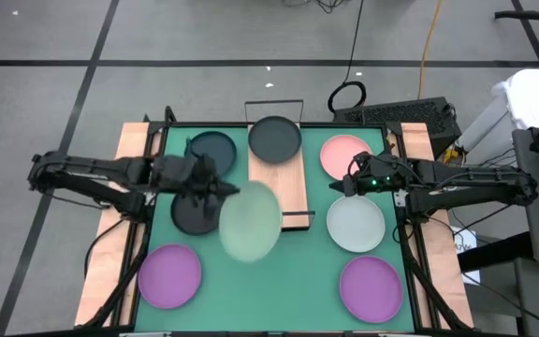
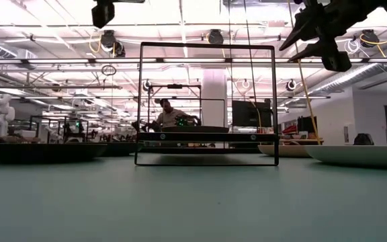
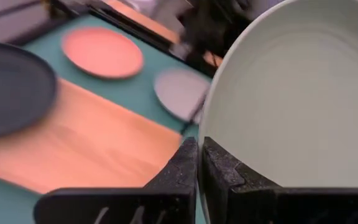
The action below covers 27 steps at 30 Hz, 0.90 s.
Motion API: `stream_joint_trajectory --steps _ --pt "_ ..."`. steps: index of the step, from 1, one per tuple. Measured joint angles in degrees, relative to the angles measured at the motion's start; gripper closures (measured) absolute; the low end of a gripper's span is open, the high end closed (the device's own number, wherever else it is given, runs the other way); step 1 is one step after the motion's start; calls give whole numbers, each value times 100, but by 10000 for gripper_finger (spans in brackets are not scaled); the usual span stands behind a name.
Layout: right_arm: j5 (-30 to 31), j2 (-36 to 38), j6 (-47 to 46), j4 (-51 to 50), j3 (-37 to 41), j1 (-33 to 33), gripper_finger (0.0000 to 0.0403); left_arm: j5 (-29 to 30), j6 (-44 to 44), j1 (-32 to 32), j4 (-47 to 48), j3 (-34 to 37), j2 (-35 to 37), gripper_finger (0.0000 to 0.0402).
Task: Place and stack plates onto a shelf
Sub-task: Put the green plate on the shelf
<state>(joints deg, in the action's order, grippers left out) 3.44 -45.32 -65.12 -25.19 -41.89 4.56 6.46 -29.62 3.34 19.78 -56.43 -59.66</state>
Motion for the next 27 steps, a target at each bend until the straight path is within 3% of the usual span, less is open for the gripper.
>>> stream_joint_trajectory --steps 14,27 --pt "144 -2 -171 19 0 0 284 570 -256 -1671 -151 -100 -388 394" --pt "138 0 -410 50 0 0 284 891 -1167 -1909 -138 -100 -1603 394"
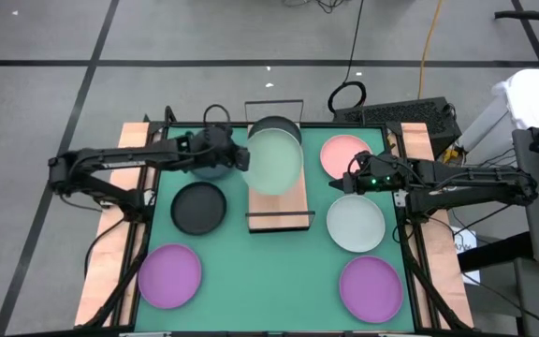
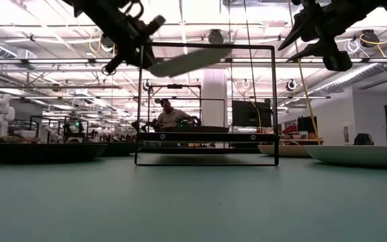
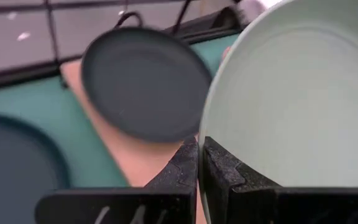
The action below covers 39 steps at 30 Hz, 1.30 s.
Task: Place and stack plates onto a shelf
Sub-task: Put the green plate on the shelf
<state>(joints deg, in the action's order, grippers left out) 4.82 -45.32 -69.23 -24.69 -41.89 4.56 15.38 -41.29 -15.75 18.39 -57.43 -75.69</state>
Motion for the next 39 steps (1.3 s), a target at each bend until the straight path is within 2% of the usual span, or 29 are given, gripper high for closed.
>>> stream_joint_trajectory --steps 10,19,26,39 --pt "143 0 -36 -31 0 0 284 25 -657 117 674 0 -654 394" --pt "738 2 -263 -120 0 28 284 10 -908 307 621 0 -851 394" --pt "739 0 -363 -517 0 184 284 -32 -1253 410 414 -4 -1042 394" --pt "714 -2 -301 -522 0 251 284 -190 -1739 553 199 9 -1824 387"
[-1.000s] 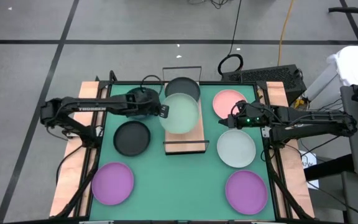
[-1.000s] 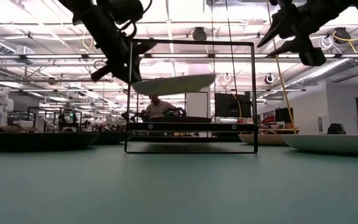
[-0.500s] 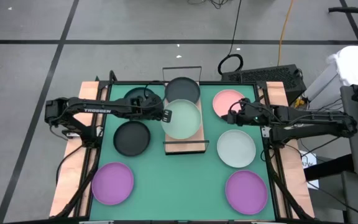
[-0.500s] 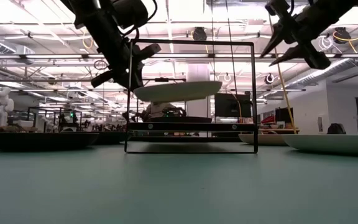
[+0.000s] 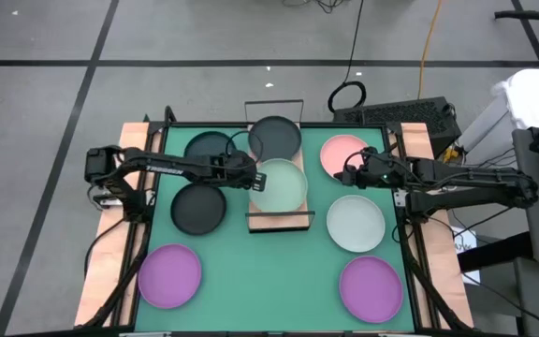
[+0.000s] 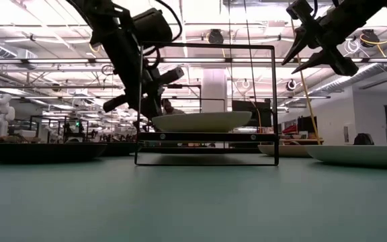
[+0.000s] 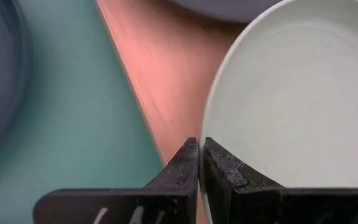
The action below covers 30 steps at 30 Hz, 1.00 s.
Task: Place and stack plates onto a shelf
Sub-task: Put the green plate on the shelf
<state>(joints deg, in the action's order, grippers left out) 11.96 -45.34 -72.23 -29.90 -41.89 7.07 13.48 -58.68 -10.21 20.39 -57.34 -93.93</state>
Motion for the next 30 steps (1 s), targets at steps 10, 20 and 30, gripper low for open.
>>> stream_joint_trajectory --steps 10,20,30 --pt "3 0 117 -19 0 -2 284 -56 -31 249 29 -4 -30 385" --pt "20 2 181 -38 0 1 284 306 -184 321 95 -4 -30 372" --pt "20 2 265 -40 0 1 284 252 -191 317 107 -4 -28 301"
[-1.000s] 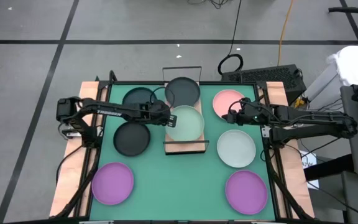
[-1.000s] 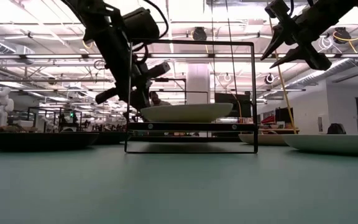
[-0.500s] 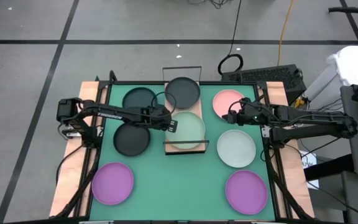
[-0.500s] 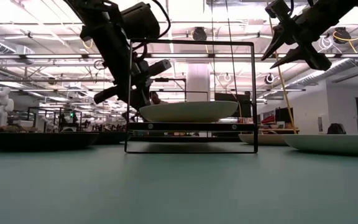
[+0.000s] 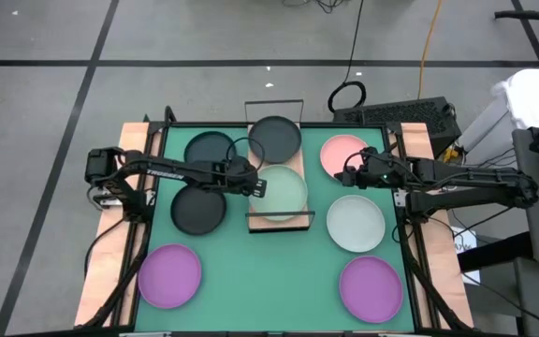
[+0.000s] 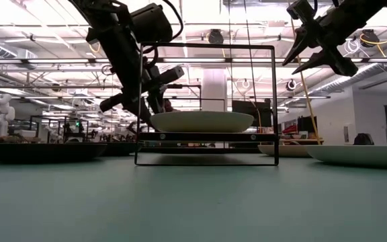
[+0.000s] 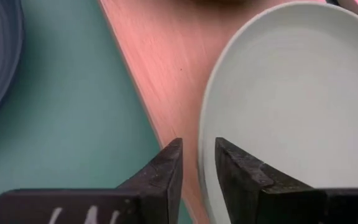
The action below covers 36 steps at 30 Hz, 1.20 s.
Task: Place and stack plates onto a shelf
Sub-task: Put the green plate on the shelf, then stack the pink plate on top of the black plate on the shelf
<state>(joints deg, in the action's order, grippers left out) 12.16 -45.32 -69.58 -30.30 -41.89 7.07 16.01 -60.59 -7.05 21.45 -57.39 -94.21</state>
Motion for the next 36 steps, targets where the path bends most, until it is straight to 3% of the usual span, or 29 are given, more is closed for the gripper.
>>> stream_joint_trajectory --steps 8,15,20,29,36 --pt "-7 0 24 -2 0 -2 284 -501 -145 -42 242 0 479 298" --pt "-2 0 24 -207 0 0 284 -591 -386 -291 1348 -5 1240 298" --pt "6 0 -15 -312 0 0 284 -1031 -267 -531 2027 2 1459 298" --pt "293 -3 -1396 -1349 0 379 284 -1260 -278 -412 1873 2 1832 298" --pt "300 -34 -3063 -2638 0 800 284 -913 -321 -225 1982 0 2370 298"
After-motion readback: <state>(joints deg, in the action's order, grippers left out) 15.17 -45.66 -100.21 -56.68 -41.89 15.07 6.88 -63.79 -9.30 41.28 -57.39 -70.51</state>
